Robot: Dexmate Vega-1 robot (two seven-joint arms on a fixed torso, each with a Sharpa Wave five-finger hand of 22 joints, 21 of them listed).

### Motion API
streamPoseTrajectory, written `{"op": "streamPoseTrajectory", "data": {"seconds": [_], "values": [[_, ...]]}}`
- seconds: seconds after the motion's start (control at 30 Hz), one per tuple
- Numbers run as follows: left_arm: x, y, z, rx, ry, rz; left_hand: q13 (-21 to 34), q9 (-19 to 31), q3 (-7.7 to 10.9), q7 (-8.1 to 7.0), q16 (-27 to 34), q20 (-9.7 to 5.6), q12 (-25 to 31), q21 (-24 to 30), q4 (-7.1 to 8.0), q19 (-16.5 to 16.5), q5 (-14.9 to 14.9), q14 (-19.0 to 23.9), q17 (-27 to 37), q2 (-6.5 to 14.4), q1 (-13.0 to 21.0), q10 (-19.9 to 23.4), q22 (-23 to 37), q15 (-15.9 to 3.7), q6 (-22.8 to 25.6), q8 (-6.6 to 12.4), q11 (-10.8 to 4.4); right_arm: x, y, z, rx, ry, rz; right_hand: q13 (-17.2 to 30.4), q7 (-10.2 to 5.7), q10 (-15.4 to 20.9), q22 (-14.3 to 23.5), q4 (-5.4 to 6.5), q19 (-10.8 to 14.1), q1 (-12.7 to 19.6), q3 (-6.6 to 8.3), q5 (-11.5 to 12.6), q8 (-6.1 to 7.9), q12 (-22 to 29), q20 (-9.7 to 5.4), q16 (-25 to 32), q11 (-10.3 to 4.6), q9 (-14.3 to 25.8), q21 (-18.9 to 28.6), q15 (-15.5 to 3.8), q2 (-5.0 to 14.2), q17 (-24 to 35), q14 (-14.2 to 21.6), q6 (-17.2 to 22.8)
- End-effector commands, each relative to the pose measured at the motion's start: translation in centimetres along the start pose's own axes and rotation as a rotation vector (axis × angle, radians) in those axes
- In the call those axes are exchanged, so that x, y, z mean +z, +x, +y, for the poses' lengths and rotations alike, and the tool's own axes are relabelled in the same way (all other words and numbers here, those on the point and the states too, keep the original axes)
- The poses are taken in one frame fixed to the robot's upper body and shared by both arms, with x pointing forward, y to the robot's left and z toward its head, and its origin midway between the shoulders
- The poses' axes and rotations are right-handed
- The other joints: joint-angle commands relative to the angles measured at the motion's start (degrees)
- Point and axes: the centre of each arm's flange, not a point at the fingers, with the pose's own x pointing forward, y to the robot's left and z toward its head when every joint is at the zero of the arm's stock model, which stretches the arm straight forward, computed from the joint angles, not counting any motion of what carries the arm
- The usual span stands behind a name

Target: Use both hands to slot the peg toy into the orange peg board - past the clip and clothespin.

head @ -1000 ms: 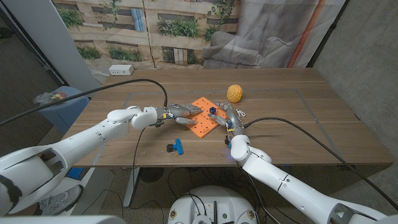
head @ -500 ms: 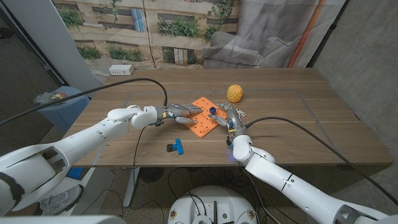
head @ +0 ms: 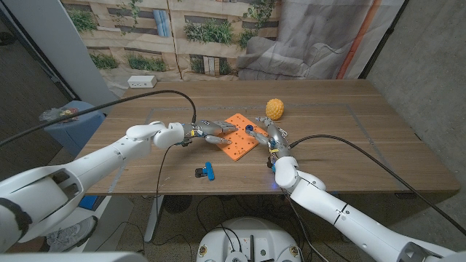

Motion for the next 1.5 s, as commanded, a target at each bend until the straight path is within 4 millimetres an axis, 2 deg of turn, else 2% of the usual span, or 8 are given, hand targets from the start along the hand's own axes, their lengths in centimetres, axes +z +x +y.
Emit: {"op": "streamPoseTrajectory", "data": {"seconds": [0.03, 0.4, 0.47, 0.57, 0.97, 1.17, 1.37, 1.5], "values": [[0.3, 0.4, -0.6, -0.022, 0.002, -0.010, 0.36, 0.48, 0.42, -0.14, 0.58, -7.78, 0.36, 0.55, 0.08, 0.93, 0.05, 1.58, 0.66, 4.96, 0.38, 2.47, 0.47, -3.94, 3.06, 0.46, -0.43, 1.2, -0.3, -1.4, -0.026, -0.052, -0.051, 0.06, -0.09, 0.95, -0.05, 0.21, 0.03, -0.61, 0.21, 0.31, -0.75, 0.61, -0.23, 0.39, -0.79, -0.05, -0.10, -0.96, -0.10, 0.07, -0.07, -1.33], [0.3, 0.1, -0.7, -0.030, -0.003, -0.004, 0.36, 0.48, 0.41, -0.17, 0.56, -7.79, 0.39, 0.56, 0.05, 0.98, 0.04, 1.56, 0.65, 4.97, 0.42, 2.56, 0.47, -3.95, 3.06, 0.46, -0.44, 2.1, -0.6, -2.1, 0.003, -0.178, -0.078, -0.43, 0.18, 3.32, -0.15, 0.33, 0.51, -2.51, -0.13, 0.46, -2.85, 0.91, -3.07, 0.53, -2.63, -0.94, 0.03, -3.85, 0.15, -0.48, 0.69, -3.06], [0.2, 0.1, -0.8, -0.031, -0.004, -0.003, 0.36, 0.48, 0.41, -0.19, 0.58, -7.78, 0.41, 0.58, 0.04, 1.02, 0.04, 1.60, 0.65, 4.98, 0.44, 2.62, 0.47, -3.93, 3.06, 0.46, -0.43, 2.2, -0.6, -2.2, 0.014, -0.214, -0.080, -0.82, 0.76, 2.87, -0.21, 0.38, -0.48, -3.54, -0.36, 0.58, -4.70, 0.28, -3.89, -0.18, -2.89, -1.42, -0.35, -5.12, 0.28, -1.10, -0.54, -5.47], [0.2, 0.1, -0.8, -0.032, -0.007, -0.004, 0.36, 0.48, 0.41, -0.14, 0.58, -7.85, 0.44, 0.59, 0.05, 1.05, 0.04, 1.62, 0.65, 4.99, 0.44, 2.70, 0.47, -3.99, 3.07, 0.46, -0.41, 2.3, -0.7, -2.3, 0.040, -0.258, -0.083, -1.10, 0.65, 2.39, -0.26, 0.42, -1.01, -4.21, -0.47, 0.67, -5.70, -0.19, -4.45, -0.61, -3.21, -1.69, -0.48, -6.15, 0.49, -1.60, -1.30, -6.35], [0.0, 0.0, -0.9, -0.041, -0.011, -0.002, 0.36, 0.48, 0.44, -0.11, 0.61, -7.95, 0.49, 0.60, 0.05, 1.15, 0.05, 1.75, 0.65, 5.02, 0.46, 2.89, 0.47, -4.08, 3.07, 0.46, -0.49, 2.8, -1.2, -2.5, 0.056, -0.413, -0.088, -1.67, 2.71, 3.29, -0.32, 0.91, -1.97, -6.27, -0.88, 0.77, -7.89, -0.39, -5.65, -0.80, -5.01, -2.09, -0.59, -6.70, 1.12, -2.54, -1.57, -8.52], [0.0, 0.1, -0.9, -0.037, -0.011, -0.003, 0.36, 0.48, 0.48, -0.09, 0.60, -7.94, 0.46, 0.60, 0.04, 1.17, 0.06, 1.77, 0.64, 5.03, 0.50, 2.88, 0.47, -4.07, 2.93, 0.40, -0.48, 2.9, -1.4, -2.7, 0.064, -0.476, -0.091, -1.98, 3.03, 3.90, -0.29, 2.72, -3.77, -10.15, -1.69, 0.83, -9.02, -0.63, -6.36, -0.74, -5.48, -2.16, -0.79, -7.24, 2.47, -2.93, -1.95, -8.66], [0.1, 0.1, -0.9, -0.040, -0.010, -0.002, 0.36, 0.48, 0.48, -0.06, 0.59, -7.92, 0.42, 0.60, -0.03, 1.18, 0.05, 1.78, 0.62, 5.05, 0.56, 2.79, 0.47, -4.05, 2.82, 0.37, -0.50, 3.0, -1.7, -2.6, 0.079, -0.556, -0.093, -2.20, 4.72, 4.31, -0.28, 4.75, -4.63, -14.20, -2.23, 0.80, -10.43, -0.87, -6.84, -0.52, -5.98, -2.21, -0.65, -7.79, 4.71, -3.08, -2.21, -9.31], [0.1, 0.1, -1.0, -0.040, -0.013, -0.001, 0.36, 0.48, 0.49, -0.08, 0.58, -7.92, 0.39, 0.59, -0.09, 1.19, 0.05, 1.78, 0.61, 5.10, 0.63, 2.74, 0.46, -4.01, 2.77, 0.35, -0.43, 3.2, -1.8, -2.5, 0.085, -0.615, -0.088, -2.31, 5.68, 4.42, -0.28, 5.46, -4.88, -15.58, -2.26, 0.86, -11.10, -0.97, -7.13, -0.45, -6.27, -2.26, -0.58, -7.96, 5.86, -3.08, -2.44, -9.74]]}}
